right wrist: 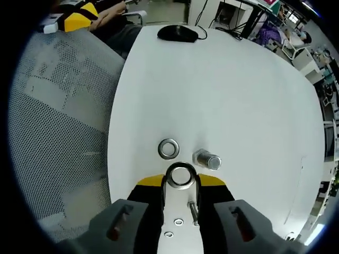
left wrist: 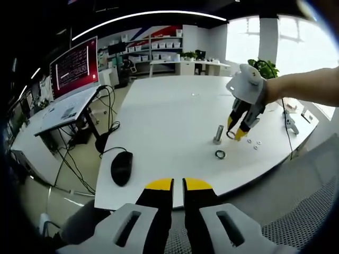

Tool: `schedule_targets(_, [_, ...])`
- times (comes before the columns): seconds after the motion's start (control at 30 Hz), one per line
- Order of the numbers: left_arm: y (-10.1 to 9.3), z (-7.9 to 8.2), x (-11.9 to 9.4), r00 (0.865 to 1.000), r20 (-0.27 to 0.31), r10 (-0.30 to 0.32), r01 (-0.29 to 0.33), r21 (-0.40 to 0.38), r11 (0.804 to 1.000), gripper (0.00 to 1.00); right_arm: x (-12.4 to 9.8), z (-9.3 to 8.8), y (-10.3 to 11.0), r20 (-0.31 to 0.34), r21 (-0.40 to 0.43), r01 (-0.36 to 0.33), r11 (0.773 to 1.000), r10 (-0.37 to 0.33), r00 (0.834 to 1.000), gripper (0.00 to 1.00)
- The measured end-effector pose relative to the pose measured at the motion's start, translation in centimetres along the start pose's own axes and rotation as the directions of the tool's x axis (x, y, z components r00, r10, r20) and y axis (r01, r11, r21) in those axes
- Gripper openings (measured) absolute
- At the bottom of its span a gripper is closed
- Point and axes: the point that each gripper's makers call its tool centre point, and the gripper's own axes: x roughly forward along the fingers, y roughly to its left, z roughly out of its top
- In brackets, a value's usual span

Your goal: Place the washer onto the threaded stud by aligning its center hole with the stud, sliding it down to the base, and recovering from edge contact or off-axis alignment until the washer reaches the visible bottom stop.

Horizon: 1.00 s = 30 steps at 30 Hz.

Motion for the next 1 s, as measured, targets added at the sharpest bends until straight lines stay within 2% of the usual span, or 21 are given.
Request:
schedule_targets(0.4, [0.0,0.1,0.0,1.0,0.01,-0.002,0.002,-0.009,1.0,0.04,-1.1,1.3,-1.4,0.0,-0.042,0.042,0.998,-0.042,0.999,0.23])
schedule_targets(0.67, [0.0,0.1,0.0,1.0,0.006,-0.001,0.001,-0.006,1.0,0.04,-0.2,1.5,-3.0,-0.014,-0.054,0.061,0.997,-0.062,0.998,0.23])
schedule_targets(0.73, [0.0,0.1,0.0,1.0,0.006,0.0,0.0,-0.006,1.0,0.04,0.0,1.8,-2.9,-0.006,-0.037,0.038,0.999,-0.038,0.999,0.23])
schedule_targets(1.0, [0.0,0.1,-0.1,1.0,0.007,0.002,-0.002,-0.008,1.0,0.04,0.6,1.4,-3.4,-0.049,-0.081,0.046,0.996,-0.051,0.998,0.23])
